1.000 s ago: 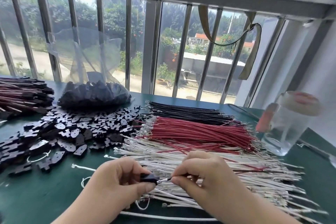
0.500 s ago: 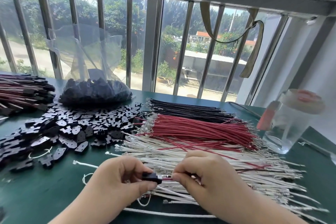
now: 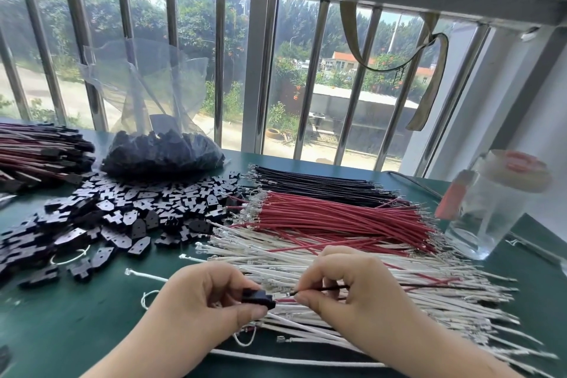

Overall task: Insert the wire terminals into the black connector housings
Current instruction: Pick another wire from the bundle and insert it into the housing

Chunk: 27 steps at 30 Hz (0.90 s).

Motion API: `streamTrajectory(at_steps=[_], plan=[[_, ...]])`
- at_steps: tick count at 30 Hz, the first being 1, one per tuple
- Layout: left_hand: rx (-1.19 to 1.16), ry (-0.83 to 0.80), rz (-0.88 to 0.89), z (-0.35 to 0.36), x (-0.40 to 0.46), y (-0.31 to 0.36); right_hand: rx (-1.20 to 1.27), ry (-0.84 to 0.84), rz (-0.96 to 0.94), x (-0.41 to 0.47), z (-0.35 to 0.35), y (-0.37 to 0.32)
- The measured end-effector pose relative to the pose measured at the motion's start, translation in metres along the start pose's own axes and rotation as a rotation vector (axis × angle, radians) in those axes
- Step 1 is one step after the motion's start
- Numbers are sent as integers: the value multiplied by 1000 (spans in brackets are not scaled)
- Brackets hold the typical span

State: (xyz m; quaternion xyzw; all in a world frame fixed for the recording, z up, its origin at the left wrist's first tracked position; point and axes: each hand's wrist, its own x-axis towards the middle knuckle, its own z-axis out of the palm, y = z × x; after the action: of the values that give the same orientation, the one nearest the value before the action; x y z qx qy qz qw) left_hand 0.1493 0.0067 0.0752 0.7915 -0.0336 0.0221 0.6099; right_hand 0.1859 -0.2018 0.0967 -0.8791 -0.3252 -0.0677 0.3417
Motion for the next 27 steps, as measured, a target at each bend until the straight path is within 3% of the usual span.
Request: streamTrajectory(at_steps=[16,27], plan=[[-80,-74,-3,-3,0,0,97,23,59,-3,6,-10],[-203,-142,-32,-2,0,3,201,-124,-16,5,-7,-10]])
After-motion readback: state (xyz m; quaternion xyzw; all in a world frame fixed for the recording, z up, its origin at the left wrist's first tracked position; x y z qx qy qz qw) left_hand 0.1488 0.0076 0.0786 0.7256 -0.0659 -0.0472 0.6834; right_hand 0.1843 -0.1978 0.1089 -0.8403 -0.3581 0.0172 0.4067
